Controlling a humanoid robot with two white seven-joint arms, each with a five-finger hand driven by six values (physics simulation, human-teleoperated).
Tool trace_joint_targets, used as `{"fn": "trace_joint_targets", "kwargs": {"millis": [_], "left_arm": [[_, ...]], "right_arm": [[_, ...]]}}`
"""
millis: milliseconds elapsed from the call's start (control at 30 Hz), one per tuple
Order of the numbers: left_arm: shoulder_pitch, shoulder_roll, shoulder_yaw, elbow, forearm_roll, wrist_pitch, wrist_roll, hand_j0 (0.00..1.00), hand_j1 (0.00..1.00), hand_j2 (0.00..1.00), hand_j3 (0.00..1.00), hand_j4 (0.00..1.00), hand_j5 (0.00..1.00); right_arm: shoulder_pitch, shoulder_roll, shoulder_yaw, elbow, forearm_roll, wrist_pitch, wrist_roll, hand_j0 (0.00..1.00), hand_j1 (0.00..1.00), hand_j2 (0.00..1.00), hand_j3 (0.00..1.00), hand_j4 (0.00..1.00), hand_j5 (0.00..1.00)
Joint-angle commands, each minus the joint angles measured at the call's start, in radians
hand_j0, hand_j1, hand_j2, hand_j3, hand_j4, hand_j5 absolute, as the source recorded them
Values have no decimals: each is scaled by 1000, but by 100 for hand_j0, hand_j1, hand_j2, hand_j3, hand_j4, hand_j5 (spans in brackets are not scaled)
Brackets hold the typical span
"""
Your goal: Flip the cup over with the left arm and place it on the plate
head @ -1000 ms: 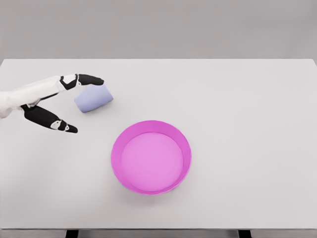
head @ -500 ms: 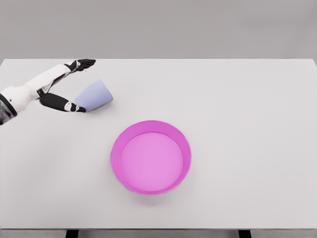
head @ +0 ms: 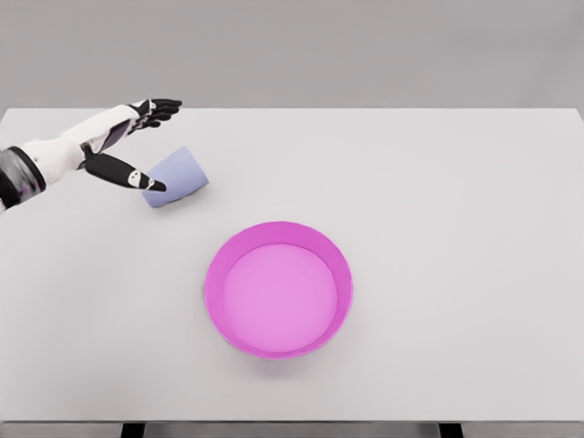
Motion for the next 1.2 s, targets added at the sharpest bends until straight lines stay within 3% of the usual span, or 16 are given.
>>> {"fn": "trace_joint_targets", "kwargs": {"millis": [0, 200, 733, 900, 1167], "left_arm": [[-2, -54, -7, 59, -49, 2, -2, 100, 100, 100, 100, 100, 100], [-21, -161, -1, 171, -182, 38, 0, 100, 100, 100, 100, 100, 100], [-18, -175, -10, 183, -188, 45, -10, 100, 100, 100, 100, 100, 100], [-17, -174, -4, 188, -282, 45, -11, 100, 100, 100, 100, 100, 100], [-15, -184, -7, 237, -285, 53, -16, 100, 100, 100, 100, 100, 100]], "right_arm": [[0, 0, 1, 0, 0, 0, 0, 100, 100, 100, 100, 100, 100], [0, 0, -1, 0, 0, 0, 0, 100, 100, 100, 100, 100, 100], [0, 0, 1, 0, 0, 0, 0, 100, 100, 100, 100, 100, 100], [0, 0, -1, 0, 0, 0, 0, 100, 100, 100, 100, 100, 100], [0, 0, -1, 0, 0, 0, 0, 100, 100, 100, 100, 100, 100]]}}
